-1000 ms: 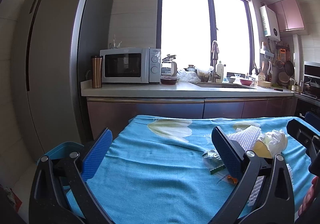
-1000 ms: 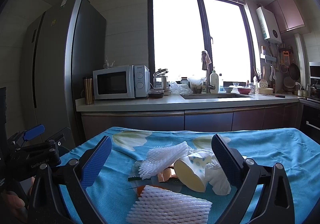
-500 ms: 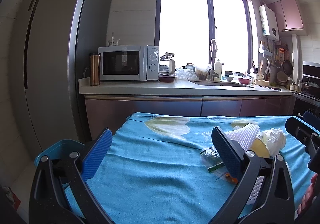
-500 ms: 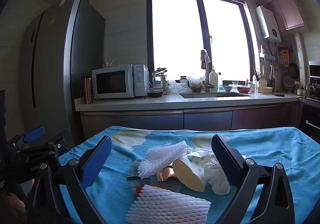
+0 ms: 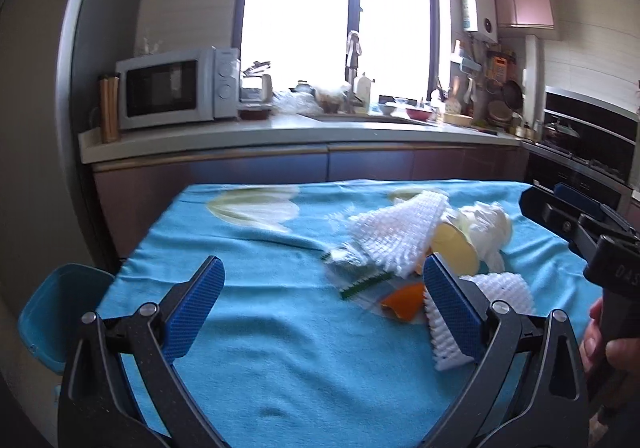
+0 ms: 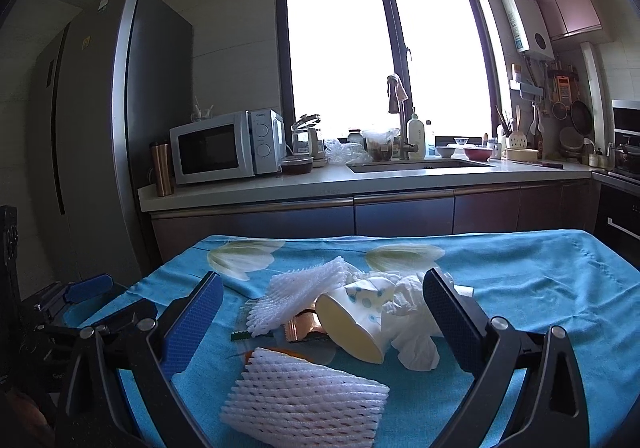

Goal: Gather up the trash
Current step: 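Grasp the white foam net with the left tool while the right tool grasps the gold wrapper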

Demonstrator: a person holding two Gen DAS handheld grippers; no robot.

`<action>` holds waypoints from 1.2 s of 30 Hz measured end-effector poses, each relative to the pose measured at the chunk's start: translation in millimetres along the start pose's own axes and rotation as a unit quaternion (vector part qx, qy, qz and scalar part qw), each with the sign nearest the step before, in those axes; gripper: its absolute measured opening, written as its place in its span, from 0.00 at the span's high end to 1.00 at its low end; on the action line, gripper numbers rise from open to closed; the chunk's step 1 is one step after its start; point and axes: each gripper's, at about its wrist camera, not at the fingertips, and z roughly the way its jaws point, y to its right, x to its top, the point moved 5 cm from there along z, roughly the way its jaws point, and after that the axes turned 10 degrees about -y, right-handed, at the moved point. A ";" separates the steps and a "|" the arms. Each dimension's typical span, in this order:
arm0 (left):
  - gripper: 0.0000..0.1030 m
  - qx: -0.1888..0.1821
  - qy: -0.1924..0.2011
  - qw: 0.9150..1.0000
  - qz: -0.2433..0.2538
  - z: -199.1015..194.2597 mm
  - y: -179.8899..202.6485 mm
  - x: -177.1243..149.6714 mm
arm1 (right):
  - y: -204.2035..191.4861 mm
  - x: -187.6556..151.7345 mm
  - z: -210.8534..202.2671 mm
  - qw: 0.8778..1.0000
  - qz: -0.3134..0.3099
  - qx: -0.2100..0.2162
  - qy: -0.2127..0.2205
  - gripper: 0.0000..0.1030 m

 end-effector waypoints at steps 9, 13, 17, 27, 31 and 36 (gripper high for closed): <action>0.14 -0.169 -0.138 0.976 0.029 64.4 52.7 -28.2 | 41.1 -27.8 17.7 0.996 0.056 0.021 -0.071 0.06; 0.33 -0.226 -0.214 0.950 0.027 94.6 74.9 -43.4 | 47.1 -38.9 24.8 0.993 0.072 0.032 -0.090 0.06; 0.60 -0.222 -0.217 0.950 0.035 104.5 87.3 -50.5 | 47.7 -42.6 28.2 0.992 0.074 0.038 -0.096 0.06; 0.88 -0.242 -0.173 0.955 0.004 63.1 50.8 -35.0 | 51.0 -54.8 31.9 0.982 0.083 0.095 -0.137 0.11; 0.88 -0.250 -0.150 0.956 -0.023 39.8 19.4 -25.9 | 47.3 -66.1 38.6 0.974 0.083 0.120 -0.171 0.19; 0.88 -0.226 -0.127 0.964 -0.051 18.1 -12.9 -21.2 | 28.5 -78.8 52.0 0.968 0.059 0.124 -0.209 0.32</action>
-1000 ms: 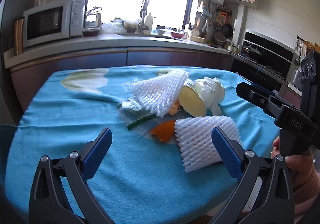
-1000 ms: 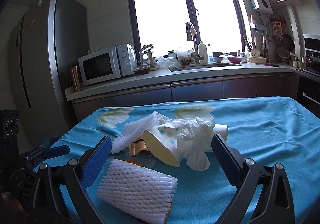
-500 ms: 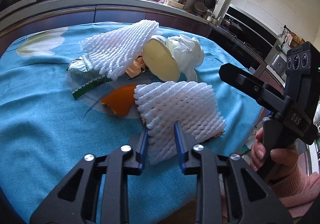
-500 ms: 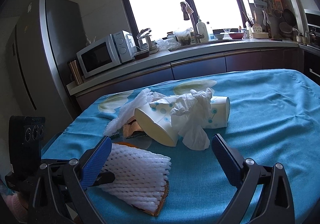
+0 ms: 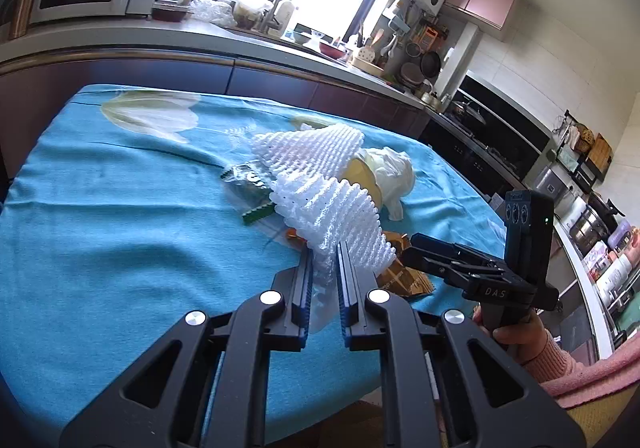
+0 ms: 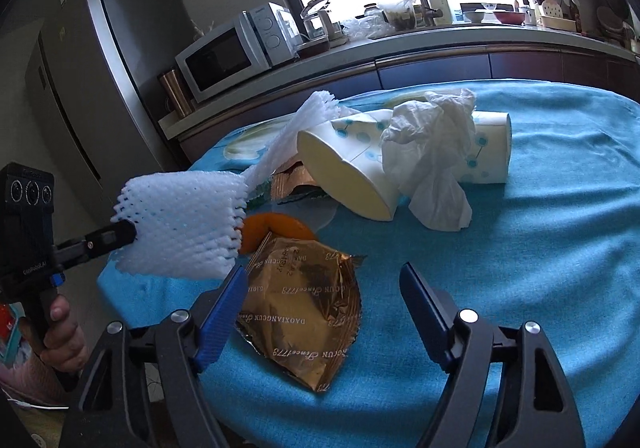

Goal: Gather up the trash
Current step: 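Grasp the white foam net with the left tool while the right tool grasps the gold wrapper, then carry the foam net and gold wrapper to the teal bin and release both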

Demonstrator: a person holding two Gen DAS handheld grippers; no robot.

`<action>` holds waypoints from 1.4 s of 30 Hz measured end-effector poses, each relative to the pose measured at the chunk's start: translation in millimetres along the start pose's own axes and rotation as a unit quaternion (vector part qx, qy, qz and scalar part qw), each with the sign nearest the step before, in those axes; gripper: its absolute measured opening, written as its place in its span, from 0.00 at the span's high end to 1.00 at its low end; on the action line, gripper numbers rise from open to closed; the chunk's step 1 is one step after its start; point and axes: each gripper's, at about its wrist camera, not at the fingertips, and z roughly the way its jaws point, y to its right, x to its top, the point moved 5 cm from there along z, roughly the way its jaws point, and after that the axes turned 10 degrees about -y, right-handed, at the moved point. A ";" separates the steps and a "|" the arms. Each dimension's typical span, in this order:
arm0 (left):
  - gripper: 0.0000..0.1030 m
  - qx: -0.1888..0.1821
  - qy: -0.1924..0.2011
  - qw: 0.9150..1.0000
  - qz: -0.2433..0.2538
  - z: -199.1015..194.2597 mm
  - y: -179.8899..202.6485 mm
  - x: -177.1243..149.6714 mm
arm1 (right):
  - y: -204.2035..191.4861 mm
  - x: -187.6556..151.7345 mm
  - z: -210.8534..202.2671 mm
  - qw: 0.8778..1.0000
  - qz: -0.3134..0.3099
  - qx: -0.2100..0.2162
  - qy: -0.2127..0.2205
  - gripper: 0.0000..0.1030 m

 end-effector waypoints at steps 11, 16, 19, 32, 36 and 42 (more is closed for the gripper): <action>0.88 0.058 0.037 0.996 -0.054 -49.7 -58.3 -10.9 | -6.0 -4.7 -1.7 0.999 0.008 0.039 -0.013 0.88; 0.88 0.077 0.058 0.993 -0.071 -75.9 -79.2 -14.0 | -33.7 2.6 -19.4 0.996 -0.032 0.080 -0.009 0.92; 0.88 0.095 0.075 0.989 -0.081 -93.7 -90.3 -15.7 | -59.6 13.2 -25.7 0.992 -0.061 0.114 -0.007 0.92; 0.88 0.220 0.144 0.950 -0.171 -196.7 -185.8 -37.9 | -205.0 73.4 45.7 0.957 -0.152 0.246 -0.030 0.92; 0.88 0.260 0.145 0.933 -0.203 -215.1 -218.1 -50.5 | -247.5 85.5 79.1 0.948 -0.169 0.262 -0.055 0.92; 0.88 0.294 0.116 0.915 -0.251 -216.7 -269.6 -69.4 | -296.1 96.0 122.6 0.941 -0.182 0.269 -0.090 0.92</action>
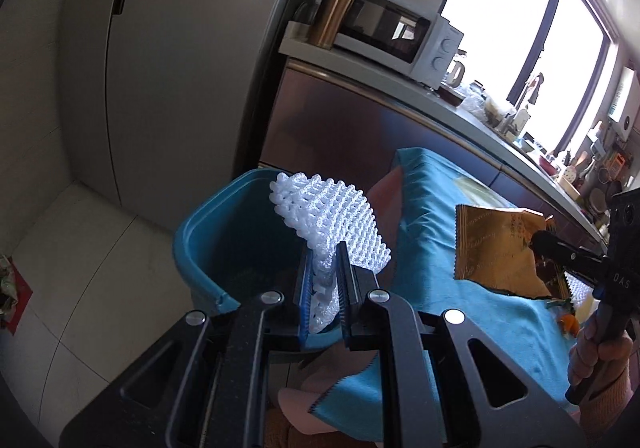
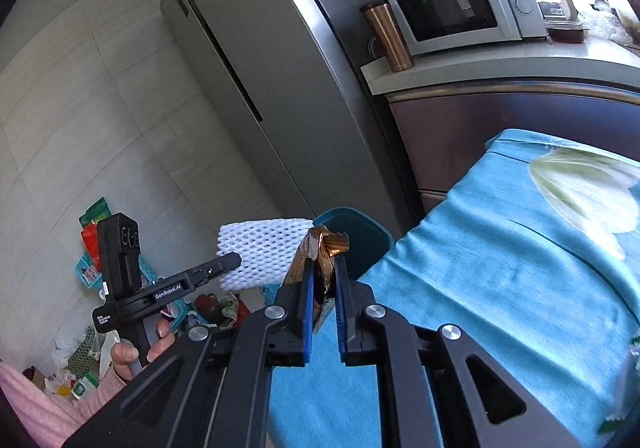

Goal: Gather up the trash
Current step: 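Carry the foam net and gold wrapper to the teal bin and release both, then return both tools to the table and reach toward the tissue and foam net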

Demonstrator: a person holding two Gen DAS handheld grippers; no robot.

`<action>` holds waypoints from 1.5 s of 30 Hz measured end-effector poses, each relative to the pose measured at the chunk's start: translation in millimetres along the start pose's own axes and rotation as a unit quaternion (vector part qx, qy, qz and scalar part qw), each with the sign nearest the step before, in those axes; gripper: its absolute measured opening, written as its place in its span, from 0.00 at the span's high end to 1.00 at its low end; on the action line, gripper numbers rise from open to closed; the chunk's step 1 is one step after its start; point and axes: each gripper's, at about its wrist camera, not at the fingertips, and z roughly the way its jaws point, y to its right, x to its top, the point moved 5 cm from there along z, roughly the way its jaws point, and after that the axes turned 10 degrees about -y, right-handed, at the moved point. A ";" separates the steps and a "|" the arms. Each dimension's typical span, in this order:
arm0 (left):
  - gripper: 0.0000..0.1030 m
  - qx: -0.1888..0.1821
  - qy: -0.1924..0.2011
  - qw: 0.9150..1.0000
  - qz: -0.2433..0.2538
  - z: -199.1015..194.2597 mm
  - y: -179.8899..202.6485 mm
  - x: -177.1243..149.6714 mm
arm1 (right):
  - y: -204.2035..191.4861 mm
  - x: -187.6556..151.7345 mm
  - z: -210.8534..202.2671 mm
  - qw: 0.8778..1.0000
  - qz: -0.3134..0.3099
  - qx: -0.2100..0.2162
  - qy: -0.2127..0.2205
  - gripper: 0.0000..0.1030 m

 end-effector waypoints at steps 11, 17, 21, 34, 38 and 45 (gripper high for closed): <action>0.88 0.035 -0.043 0.998 -0.033 40.4 -30.7 -6.7 | 1.1 23.3 95.5 0.995 0.023 -0.028 -0.091 0.90; 0.86 0.046 -0.067 0.996 -0.042 63.5 -34.5 -8.0 | 6.7 21.7 130.4 0.989 0.038 -0.045 -0.135 0.89; 0.81 0.051 -0.076 0.995 -0.048 78.1 -36.6 -9.7 | 4.3 19.4 141.9 0.986 0.043 -0.048 -0.151 0.77; 0.56 0.035 -0.036 0.999 -0.012 61.6 -5.8 -9.8 | 1.6 14.3 99.1 0.994 0.021 -0.037 -0.096 0.52; 0.44 0.011 -0.007 1.000 0.024 40.6 27.0 -7.0 | -0.6 3.8 55.1 0.997 0.003 -0.041 -0.058 0.42; 0.37 -0.070 0.010 0.992 0.103 16.2 104.9 -13.8 | 14.2 -26.4 -31.6 0.997 0.004 -0.081 0.007 0.38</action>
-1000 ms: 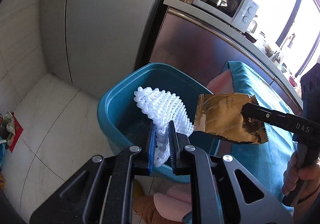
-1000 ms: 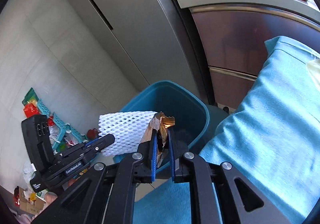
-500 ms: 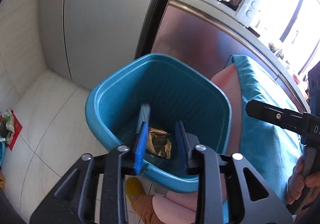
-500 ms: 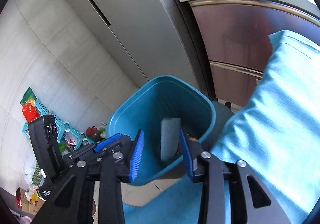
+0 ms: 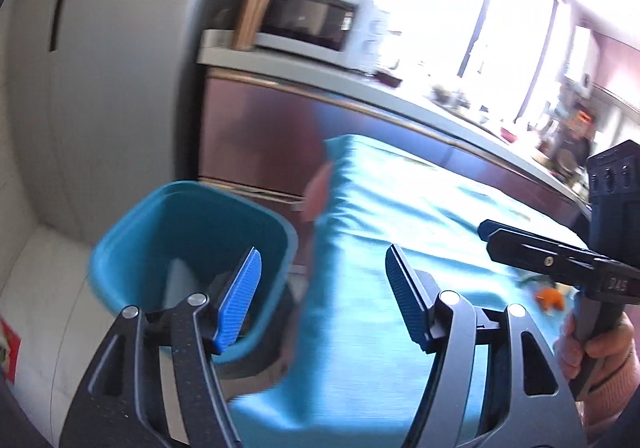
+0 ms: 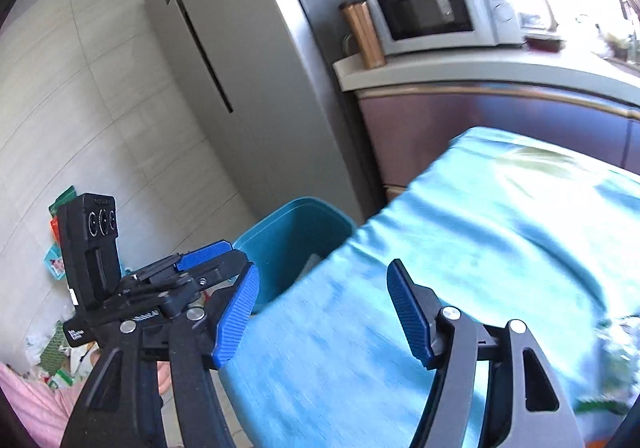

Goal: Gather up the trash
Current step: 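Return both tools to the table and reach toward the tissue and foam net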

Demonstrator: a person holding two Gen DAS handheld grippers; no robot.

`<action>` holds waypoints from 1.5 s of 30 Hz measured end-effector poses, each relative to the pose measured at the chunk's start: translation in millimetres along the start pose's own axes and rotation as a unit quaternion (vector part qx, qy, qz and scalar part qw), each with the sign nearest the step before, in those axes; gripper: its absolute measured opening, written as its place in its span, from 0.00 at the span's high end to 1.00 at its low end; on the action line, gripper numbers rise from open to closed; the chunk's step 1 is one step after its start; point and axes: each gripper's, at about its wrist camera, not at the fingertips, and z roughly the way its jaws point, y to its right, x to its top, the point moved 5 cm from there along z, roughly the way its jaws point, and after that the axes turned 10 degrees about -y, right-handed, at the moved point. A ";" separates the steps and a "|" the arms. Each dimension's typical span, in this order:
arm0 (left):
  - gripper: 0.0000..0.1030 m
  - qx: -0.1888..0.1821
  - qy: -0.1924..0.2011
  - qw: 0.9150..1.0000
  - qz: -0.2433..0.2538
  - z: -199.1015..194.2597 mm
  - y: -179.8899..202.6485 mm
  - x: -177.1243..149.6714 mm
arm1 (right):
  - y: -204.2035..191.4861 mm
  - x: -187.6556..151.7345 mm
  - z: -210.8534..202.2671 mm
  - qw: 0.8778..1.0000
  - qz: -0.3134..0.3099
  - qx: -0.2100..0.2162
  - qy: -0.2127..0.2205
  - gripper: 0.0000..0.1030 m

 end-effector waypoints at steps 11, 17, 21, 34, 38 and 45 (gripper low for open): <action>0.37 -0.119 -0.035 0.985 0.121 32.9 153.8 -9.5 | 80.4 -52.3 -107.0 0.989 0.071 -0.112 0.068 0.38; 0.37 -0.154 -0.050 0.969 0.187 50.1 230.5 -23.8 | 128.7 -84.7 -155.9 0.973 0.123 -0.169 0.095 0.38; 0.37 -0.164 -0.057 0.960 0.218 63.1 266.9 -28.1 | 156.5 -101.4 -179.6 0.961 0.152 -0.204 0.107 0.38; 0.39 -0.131 -0.075 0.951 0.270 103.4 325.8 -25.0 | 228.3 -133.7 -219.8 0.926 0.216 -0.284 0.122 0.38; 0.47 -0.119 -0.088 0.950 0.275 114.0 330.5 -26.8 | 237.0 -135.1 -215.9 0.925 0.222 -0.282 0.121 0.38; 0.74 -0.105 -0.113 0.950 0.270 130.5 328.4 -30.8 | 238.9 -134.9 -209.1 0.928 0.223 -0.278 0.114 0.54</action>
